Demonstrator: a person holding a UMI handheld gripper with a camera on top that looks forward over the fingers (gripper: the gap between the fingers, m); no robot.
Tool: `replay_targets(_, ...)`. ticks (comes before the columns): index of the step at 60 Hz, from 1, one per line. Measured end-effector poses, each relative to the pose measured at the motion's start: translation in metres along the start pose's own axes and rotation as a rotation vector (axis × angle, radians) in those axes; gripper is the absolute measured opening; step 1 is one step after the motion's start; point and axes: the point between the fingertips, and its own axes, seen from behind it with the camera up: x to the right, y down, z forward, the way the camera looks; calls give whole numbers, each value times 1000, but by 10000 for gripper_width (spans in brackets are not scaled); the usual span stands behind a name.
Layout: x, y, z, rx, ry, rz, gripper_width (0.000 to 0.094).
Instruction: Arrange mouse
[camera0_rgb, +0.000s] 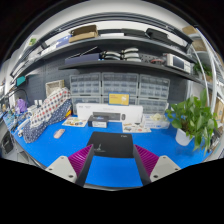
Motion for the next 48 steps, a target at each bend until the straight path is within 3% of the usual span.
replay_targets(12,-38,65,9,-91,-27,-7,786)
replay_targets(26,-150,123,45,-187,-125,-25,784)
replay_targets(48,-324,117,173,-273,-183,-34,796)
